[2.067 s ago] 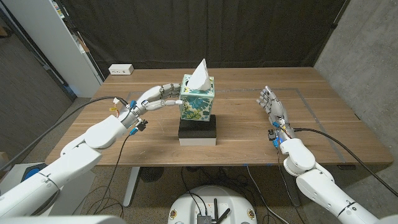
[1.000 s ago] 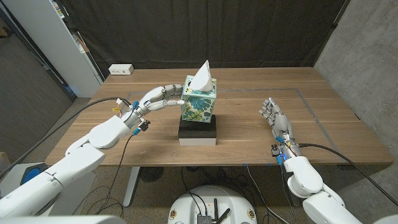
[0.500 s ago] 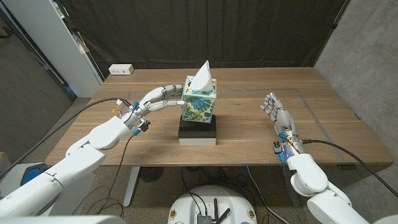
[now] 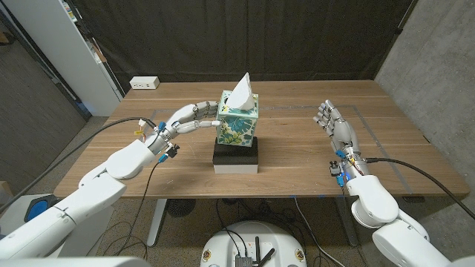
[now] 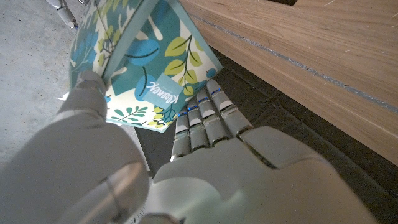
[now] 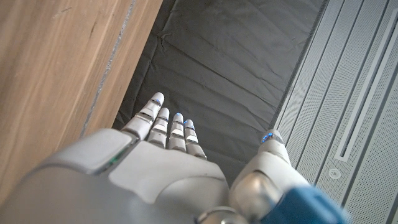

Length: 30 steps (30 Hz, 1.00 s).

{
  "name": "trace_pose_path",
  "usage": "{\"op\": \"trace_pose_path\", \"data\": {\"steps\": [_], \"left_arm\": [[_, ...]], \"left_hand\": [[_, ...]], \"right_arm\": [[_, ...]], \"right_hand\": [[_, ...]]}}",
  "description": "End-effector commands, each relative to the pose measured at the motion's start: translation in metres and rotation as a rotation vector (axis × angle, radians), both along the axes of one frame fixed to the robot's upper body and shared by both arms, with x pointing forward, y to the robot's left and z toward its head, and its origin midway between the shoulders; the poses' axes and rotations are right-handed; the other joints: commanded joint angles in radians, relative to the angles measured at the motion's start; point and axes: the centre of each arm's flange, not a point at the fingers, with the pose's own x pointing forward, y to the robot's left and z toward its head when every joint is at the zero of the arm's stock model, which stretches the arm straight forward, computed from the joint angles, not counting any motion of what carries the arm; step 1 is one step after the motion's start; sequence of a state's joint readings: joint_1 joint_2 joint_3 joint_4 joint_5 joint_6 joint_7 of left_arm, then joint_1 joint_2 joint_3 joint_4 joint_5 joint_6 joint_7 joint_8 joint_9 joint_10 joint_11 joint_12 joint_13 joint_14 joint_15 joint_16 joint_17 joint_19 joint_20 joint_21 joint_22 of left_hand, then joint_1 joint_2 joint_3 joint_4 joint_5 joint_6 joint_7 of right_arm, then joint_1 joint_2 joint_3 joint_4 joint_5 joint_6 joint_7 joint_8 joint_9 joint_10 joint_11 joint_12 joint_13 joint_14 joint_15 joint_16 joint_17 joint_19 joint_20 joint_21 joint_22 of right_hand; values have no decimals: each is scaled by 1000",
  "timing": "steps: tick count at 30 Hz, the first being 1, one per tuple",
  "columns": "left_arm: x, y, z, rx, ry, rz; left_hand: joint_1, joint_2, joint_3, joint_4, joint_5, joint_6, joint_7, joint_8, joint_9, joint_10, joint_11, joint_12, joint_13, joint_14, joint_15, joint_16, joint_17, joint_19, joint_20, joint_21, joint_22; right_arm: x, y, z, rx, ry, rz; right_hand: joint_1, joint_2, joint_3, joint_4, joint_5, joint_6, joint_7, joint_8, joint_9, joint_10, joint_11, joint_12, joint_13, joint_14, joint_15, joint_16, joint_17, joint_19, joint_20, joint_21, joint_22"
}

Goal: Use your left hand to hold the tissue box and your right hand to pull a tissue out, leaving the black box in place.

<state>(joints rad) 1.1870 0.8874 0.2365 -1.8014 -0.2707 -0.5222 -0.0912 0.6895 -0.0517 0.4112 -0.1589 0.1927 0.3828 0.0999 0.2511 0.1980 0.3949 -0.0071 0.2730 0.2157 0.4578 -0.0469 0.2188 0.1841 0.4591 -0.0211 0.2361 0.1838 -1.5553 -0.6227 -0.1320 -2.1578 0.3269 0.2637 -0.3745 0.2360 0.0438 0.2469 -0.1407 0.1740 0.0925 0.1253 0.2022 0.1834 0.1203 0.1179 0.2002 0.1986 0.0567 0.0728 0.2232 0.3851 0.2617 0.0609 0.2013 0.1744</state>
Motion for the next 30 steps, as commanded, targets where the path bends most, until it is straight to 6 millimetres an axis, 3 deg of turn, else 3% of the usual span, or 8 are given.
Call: {"op": "trace_pose_path", "data": {"steps": [1,18,30], "left_arm": [[1,-2,-3,-1,-4,-14],[3,-2,-6,-13,-3,-20],[2,-1,-5,-7,-3,-6]], "left_hand": [[-10,12,-2,5,4,9,-2,3,1,3,0,-5,3,10,-18,6,4,5,0,-4,3],[2,28,3,0,9,15,-1,0,2,7,-1,-7,4,11,-18,3,4,6,1,-5,4],[11,35,6,-4,11,17,0,-3,2,8,-2,-9,4,12,-18,2,3,6,1,-6,4]], "right_arm": [[-16,-3,27,7,-19,19],[-43,-10,67,-1,-71,-14],[-49,-15,77,2,-89,-23]], "right_hand": [[-3,8,-1,2,2,-7,14,-2,5,6,3,9,2,5,5,10,-1,8,-3,5,3],[-5,8,-2,2,2,-4,21,-2,5,10,7,9,2,9,9,11,-1,10,-1,4,3],[-6,9,-2,2,2,-3,21,-2,5,10,6,8,3,10,8,10,-1,13,-1,5,3]]}}
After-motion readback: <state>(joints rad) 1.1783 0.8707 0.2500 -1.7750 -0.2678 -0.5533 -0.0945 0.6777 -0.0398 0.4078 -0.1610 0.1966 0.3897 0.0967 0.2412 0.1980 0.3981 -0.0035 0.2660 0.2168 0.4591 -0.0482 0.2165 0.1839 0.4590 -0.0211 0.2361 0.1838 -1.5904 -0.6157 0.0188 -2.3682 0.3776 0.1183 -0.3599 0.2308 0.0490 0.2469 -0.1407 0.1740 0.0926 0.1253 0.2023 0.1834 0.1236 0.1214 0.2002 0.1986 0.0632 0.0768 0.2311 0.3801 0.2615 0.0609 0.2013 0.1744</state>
